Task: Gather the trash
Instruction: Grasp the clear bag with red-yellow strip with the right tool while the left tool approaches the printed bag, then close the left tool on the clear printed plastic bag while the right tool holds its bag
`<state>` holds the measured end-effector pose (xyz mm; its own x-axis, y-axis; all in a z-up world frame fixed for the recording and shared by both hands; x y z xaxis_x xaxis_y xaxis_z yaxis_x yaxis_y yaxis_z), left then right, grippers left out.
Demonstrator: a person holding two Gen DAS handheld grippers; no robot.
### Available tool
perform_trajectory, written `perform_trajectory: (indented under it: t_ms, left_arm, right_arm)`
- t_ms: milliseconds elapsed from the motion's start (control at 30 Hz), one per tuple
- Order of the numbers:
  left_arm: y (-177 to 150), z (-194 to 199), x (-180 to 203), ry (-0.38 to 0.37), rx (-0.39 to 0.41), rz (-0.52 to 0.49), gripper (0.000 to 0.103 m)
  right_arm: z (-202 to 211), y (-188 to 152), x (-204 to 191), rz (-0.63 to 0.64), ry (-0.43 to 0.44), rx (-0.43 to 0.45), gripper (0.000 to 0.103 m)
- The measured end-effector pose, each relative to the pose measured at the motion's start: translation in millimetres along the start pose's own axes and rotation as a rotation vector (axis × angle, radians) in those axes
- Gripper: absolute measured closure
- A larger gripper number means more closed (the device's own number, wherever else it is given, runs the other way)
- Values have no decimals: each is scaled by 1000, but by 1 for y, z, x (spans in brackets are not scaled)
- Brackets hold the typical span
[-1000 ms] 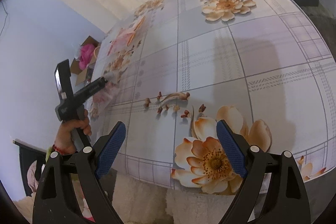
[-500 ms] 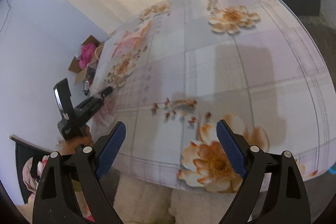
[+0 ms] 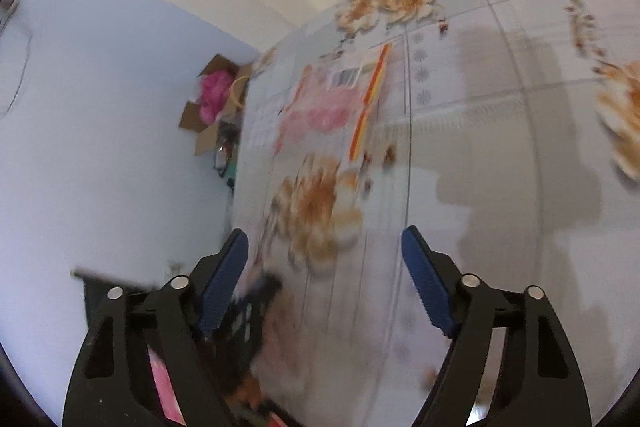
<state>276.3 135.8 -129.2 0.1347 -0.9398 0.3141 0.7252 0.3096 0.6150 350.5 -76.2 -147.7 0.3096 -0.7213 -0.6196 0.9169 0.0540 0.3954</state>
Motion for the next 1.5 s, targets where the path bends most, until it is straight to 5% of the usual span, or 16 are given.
perform_trajectory:
  t_ms: [233,533,633,767,967,1233,1500]
  left_arm:
    - [0,0,-4,-57,1,59,89]
    - [0,2,-10,-117,-2,110,89]
    - [1,2,-10,-127,-4,120,89]
    - [0,3,-9,-130,-3,124,89]
    - [2,2,-11,-135,-3,129,89]
    - [2,3,-10,-125,-1,120,89]
    - [-7,8,-3,-130,-24,135,90]
  right_arm:
    - [-56,45,32,-79,-110,-43,41]
    - [-93,73,10,118,-264,-59,46]
    - [-102,76,3,197,-329,-71,59]
    - [-109,74,1,306,-464,-86,89]
    - [-113,72,-2,376,-555,-101,97]
    - [-69,44,13,353,-532,-67,101]
    - [16,-23,45,278,-552,9,101]
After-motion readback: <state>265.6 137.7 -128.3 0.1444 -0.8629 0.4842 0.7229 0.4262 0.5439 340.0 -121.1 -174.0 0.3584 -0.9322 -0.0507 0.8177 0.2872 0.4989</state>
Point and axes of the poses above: each gripper's, at about its wrist camera, not at the fingertips, and z roughly against the way its jaws point, x to its right, y to its top, the point moved 8 cm from there along -z, roughly the way its jaws point, and after that the axes turned 12 degrees about z, right-handed, at the moved point
